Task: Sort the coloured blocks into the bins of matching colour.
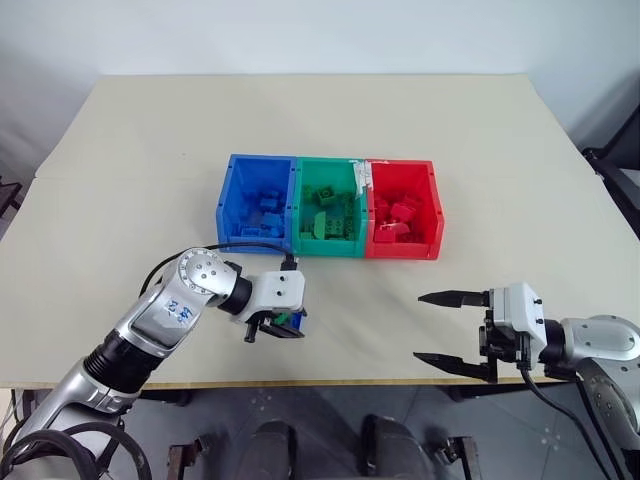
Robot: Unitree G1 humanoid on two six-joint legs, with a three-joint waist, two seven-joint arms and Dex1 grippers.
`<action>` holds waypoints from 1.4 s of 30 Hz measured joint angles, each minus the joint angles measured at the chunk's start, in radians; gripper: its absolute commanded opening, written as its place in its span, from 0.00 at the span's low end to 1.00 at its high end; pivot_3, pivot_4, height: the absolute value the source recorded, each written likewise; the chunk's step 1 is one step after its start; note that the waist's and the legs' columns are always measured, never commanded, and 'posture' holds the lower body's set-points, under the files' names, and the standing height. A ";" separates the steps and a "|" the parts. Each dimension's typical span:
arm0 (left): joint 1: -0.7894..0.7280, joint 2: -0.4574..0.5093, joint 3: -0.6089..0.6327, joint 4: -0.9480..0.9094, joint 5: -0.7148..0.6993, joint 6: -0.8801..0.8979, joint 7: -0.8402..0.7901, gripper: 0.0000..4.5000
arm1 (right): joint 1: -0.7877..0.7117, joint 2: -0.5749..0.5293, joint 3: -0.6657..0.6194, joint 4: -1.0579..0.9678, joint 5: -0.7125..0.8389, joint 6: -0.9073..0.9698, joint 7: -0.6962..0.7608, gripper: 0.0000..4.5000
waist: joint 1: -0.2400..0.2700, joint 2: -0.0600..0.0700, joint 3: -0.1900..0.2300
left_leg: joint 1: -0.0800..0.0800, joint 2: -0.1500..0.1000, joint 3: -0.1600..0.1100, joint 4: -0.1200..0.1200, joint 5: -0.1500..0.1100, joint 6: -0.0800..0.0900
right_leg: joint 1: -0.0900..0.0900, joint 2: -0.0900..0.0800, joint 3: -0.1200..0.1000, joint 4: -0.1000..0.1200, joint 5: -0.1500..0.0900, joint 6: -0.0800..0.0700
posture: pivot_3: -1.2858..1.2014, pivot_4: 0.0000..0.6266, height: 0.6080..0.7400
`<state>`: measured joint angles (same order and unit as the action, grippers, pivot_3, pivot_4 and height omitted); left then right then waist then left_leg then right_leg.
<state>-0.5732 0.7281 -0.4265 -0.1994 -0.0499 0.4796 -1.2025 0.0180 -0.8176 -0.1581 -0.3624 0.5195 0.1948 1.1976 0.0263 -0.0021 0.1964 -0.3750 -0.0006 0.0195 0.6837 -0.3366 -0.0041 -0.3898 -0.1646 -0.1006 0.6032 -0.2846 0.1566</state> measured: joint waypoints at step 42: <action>0.400 0.005 0.862 0.177 -0.376 -0.228 0.252 0.99 | -0.180 0.135 0.046 0.185 0.006 -0.130 -0.013 1.00 | -0.031 -0.001 0.000 | 0.003 0.003 0.004 -0.002 -0.001 -0.001 | -0.002 0.000 -0.001 0.001 0.000 -0.001 | 0.52 0.24 1.00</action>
<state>-0.1731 0.7333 0.4354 -0.0220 -0.4256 0.2518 -0.9506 -0.1625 -0.6828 -0.1119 -0.1776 0.5250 0.0650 1.1845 -0.0043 -0.0027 0.1965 -0.3724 0.0021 0.0234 0.6816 -0.3376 -0.0046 -0.3917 -0.1647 -0.1018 0.6041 -0.2850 0.1560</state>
